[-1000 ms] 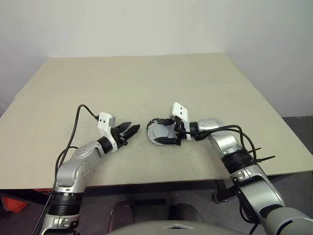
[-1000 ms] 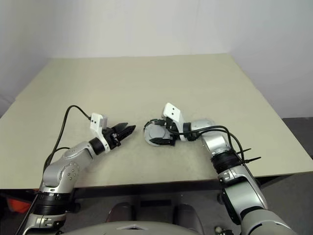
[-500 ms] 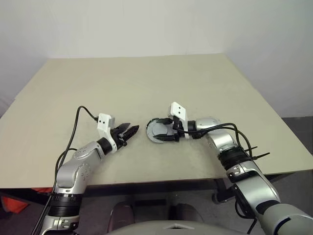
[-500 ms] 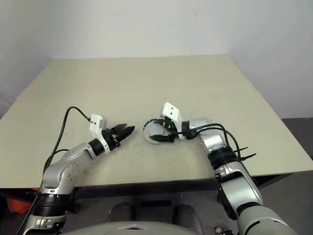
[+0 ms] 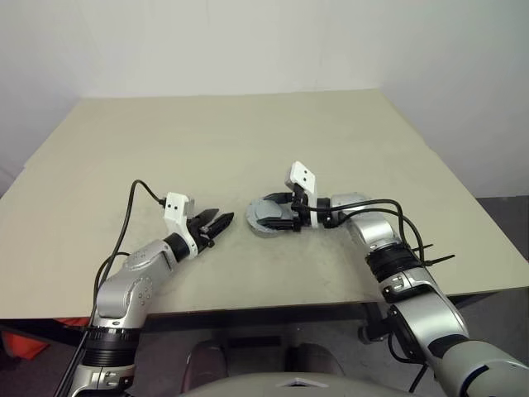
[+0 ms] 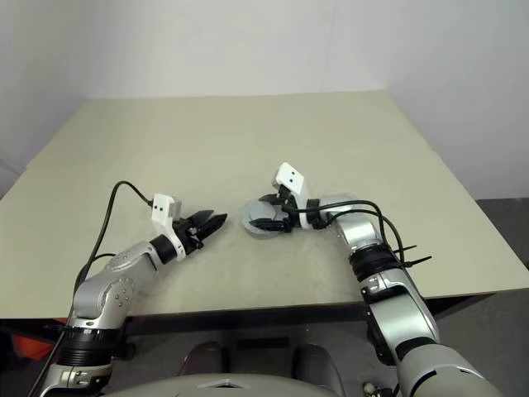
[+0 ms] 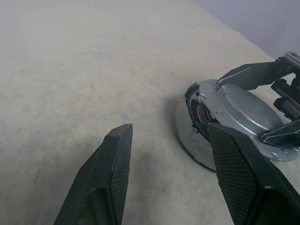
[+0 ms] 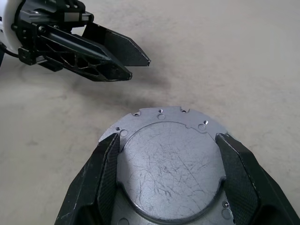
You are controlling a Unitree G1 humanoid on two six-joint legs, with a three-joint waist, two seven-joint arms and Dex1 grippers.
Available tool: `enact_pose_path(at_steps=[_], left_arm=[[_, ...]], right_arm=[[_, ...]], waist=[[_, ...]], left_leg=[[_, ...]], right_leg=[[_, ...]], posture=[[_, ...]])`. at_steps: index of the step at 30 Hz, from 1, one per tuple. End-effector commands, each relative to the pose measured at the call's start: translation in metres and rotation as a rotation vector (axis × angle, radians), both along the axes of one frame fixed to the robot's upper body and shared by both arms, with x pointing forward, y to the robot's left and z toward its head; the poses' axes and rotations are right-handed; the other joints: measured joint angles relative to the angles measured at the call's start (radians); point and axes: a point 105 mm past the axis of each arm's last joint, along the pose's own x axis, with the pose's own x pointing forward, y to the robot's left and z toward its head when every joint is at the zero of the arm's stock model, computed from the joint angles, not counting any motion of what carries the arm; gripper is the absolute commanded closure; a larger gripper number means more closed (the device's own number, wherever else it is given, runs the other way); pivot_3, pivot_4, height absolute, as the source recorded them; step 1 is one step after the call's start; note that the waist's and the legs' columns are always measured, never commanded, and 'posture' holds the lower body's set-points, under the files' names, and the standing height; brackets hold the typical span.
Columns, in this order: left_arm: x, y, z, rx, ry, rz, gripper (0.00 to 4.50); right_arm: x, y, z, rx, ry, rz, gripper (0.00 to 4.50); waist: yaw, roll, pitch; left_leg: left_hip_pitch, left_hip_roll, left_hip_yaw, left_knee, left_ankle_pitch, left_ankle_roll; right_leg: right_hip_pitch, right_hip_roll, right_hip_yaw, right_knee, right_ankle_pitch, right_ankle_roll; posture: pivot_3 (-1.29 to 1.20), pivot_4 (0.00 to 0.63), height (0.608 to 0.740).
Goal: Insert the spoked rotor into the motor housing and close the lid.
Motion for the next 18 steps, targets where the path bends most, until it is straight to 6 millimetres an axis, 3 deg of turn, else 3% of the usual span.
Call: enact_pose_path(at_steps=[1,18], left_arm=[[0.001,0.002,0.008,0.001,-0.032,0.008,1.77],[0.0,0.003,0.007,0.005,-0.029,0.013,1.77]], right_arm=[[0.009,0.007,0.015,0.015,-0.073,-0.012,1.37],[0.013,0.009,0.005,-0.011,-0.063,-0.036,1.37]], waist=[[0.0,0.0,0.0],[-0.001,0.0,0.0]], left_leg=[[0.0,0.0,0.0,0.0,0.0,0.0],[0.0,0.0,0.0,0.0,0.0,0.0]], right_leg=[[0.0,0.0,0.0,0.0,0.0,0.0],[0.0,0.0,0.0,0.002,0.0,0.0]], posture=[[0.0,0.0,0.74],[0.0,0.0,0.74]])
